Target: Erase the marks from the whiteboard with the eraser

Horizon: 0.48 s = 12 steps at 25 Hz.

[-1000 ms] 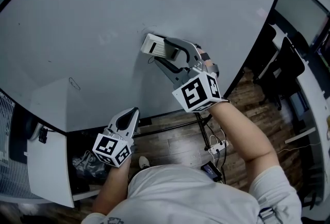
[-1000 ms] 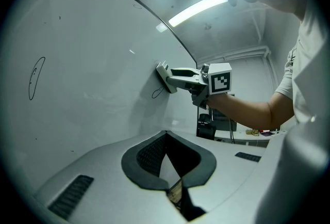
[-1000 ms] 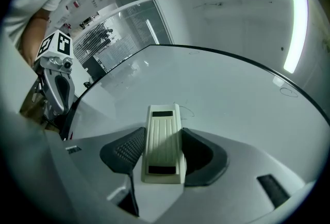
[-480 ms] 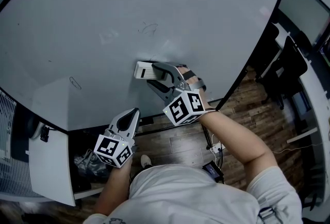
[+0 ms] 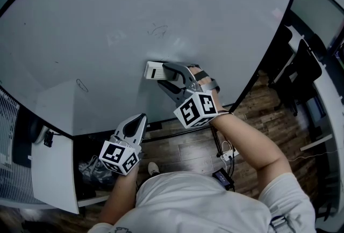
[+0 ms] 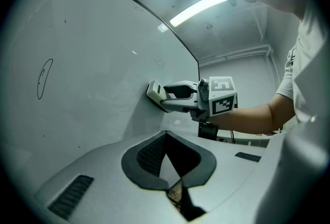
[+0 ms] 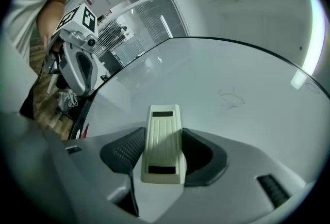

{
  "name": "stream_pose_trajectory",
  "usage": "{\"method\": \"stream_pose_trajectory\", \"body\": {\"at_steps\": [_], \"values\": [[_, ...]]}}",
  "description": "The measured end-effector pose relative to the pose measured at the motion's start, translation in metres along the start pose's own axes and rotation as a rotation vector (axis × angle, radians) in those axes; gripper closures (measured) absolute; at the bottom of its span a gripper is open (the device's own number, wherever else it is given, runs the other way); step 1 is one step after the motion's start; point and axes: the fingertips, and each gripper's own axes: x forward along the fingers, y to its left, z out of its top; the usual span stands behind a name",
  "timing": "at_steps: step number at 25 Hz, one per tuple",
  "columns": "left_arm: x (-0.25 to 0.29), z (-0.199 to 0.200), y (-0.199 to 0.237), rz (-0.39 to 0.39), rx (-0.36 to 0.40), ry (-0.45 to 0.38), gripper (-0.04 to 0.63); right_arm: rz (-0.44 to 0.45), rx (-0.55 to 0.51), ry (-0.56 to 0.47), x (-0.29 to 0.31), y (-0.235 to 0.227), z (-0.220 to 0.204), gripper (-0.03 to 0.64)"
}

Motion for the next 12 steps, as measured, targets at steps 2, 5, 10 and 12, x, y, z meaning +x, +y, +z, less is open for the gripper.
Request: {"method": "stream_pose_trajectory", "body": {"at_steps": [2,5,10,12], "values": [[-0.001,0.001,0.000,0.001,0.002,-0.003,0.589,-0.026,-0.017,-0.007,-0.004,-0.015,0.006,0.380],[-0.003,0.003,-0.001,0.000,0.004,-0.008,0.588,-0.072,-0.033,-0.015,-0.013,-0.040,0.013,0.380],[-0.003,0.004,-0.002,-0.011,0.006,-0.004,0.589,-0.151,-0.048,-0.032,-0.027,-0.084,0.025,0.380],[-0.002,0.005,-0.003,-0.016,0.008,-0.003,0.589,-0.179,-0.053,-0.040,-0.032,-0.100,0.032,0.380]]}}
